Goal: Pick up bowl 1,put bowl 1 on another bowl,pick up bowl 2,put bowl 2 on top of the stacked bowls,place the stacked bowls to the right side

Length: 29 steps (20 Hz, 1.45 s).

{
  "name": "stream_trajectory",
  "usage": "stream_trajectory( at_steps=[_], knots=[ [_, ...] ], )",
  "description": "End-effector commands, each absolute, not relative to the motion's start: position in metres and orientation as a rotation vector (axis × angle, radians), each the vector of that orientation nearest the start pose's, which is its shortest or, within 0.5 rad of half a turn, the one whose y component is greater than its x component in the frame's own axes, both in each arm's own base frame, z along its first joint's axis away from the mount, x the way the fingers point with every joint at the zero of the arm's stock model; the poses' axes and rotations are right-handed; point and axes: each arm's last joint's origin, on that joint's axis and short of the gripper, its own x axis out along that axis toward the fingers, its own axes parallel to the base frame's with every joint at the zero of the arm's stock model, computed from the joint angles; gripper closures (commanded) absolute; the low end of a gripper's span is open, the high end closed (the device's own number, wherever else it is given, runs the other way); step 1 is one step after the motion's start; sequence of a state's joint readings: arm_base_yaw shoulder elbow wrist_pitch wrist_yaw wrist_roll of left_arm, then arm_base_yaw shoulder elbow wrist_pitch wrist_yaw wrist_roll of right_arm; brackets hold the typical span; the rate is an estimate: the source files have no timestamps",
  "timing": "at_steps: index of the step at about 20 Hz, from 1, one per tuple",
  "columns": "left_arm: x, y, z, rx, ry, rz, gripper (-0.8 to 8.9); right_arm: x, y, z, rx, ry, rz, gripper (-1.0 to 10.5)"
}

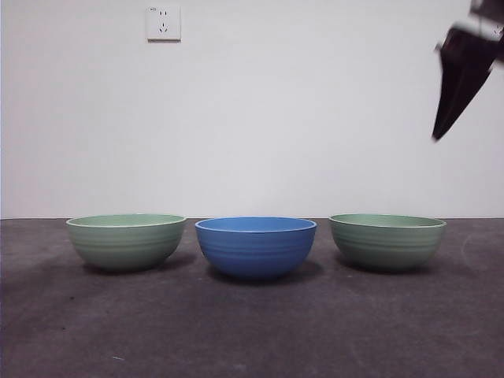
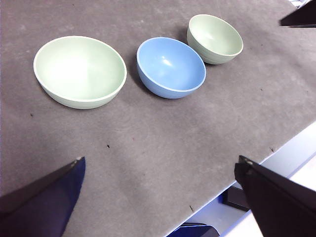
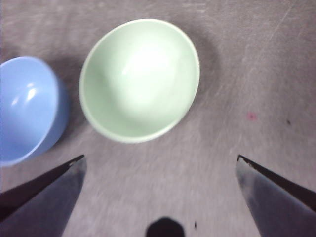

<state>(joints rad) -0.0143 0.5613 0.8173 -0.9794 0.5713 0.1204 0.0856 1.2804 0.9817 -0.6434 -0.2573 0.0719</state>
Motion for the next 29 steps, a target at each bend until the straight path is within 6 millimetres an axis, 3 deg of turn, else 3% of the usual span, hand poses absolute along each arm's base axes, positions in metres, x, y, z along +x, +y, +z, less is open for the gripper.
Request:
stream_trajectory(
  at_steps=[1,13,19,23,27,29],
  knots=[
    [0.087,-0.017,0.305,-0.083,0.657,-0.607,0.94,0.266,0.031,0.251,0.160,0.967,0.272,4.4],
    [0.087,-0.017,0.305,-0.083,0.657,-0.606,0.94,0.311,0.034,0.196,0.153,1.013,0.241,4.5],
    [0.087,-0.017,0.305,-0.083,0.658,-0.606,0.95,0.322,0.035,0.179,0.165,1.020,0.234,5.7],
    [0.087,-0.017,0.304,-0.078,0.659,-0.595,0.95,0.323,0.035,0.179,0.166,1.009,0.235,8.4],
    [0.087,-0.016,0.304,-0.073,0.661,-0.583,0.95,0.323,0.035,0.179,0.167,1.010,0.235,9.6],
    [0.087,-0.016,0.304,-0.073,0.661,-0.583,0.94,0.323,0.035,0.179,0.166,1.009,0.235,9.6]
  ],
)
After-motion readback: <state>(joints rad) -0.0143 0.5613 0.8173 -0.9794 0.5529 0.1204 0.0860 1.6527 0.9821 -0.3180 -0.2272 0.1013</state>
